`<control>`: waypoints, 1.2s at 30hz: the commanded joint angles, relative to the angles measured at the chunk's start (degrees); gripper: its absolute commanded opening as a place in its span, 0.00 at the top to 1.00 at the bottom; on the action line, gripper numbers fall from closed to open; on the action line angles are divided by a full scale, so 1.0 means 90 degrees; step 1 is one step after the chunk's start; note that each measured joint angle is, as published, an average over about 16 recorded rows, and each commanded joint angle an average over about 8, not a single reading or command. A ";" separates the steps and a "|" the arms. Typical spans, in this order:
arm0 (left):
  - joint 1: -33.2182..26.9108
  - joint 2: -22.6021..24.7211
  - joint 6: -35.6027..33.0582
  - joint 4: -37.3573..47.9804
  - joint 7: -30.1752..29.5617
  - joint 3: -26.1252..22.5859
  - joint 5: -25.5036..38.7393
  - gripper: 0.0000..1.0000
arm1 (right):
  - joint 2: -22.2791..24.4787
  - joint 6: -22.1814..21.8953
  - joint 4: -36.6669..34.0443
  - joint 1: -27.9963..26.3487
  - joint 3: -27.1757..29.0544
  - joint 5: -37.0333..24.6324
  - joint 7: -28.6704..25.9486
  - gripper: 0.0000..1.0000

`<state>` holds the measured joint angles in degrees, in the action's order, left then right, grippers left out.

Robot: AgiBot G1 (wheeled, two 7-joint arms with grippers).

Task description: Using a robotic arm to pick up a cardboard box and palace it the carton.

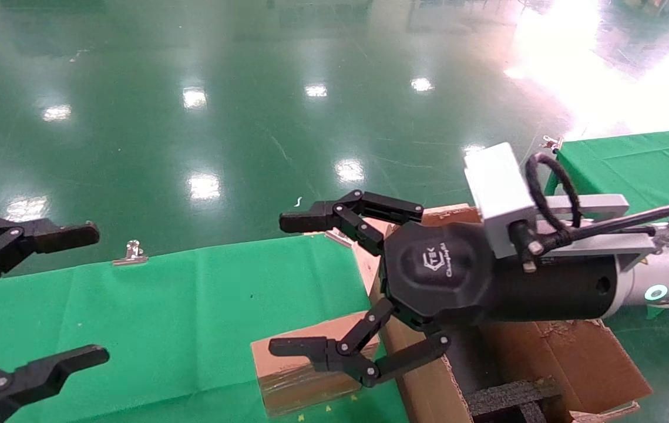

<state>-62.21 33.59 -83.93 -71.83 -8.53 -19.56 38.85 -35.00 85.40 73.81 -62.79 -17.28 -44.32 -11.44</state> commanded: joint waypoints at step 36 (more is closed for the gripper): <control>-0.0001 -0.0001 0.0000 0.0000 0.0001 -0.0002 -0.0001 1.00 | -0.1643 0.0403 -0.0255 -0.2383 -0.2659 -0.5184 -0.0173 0.00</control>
<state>-62.22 33.58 -83.92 -71.82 -8.52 -19.58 38.84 -49.56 88.92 71.73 -84.10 -41.09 -90.82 -12.84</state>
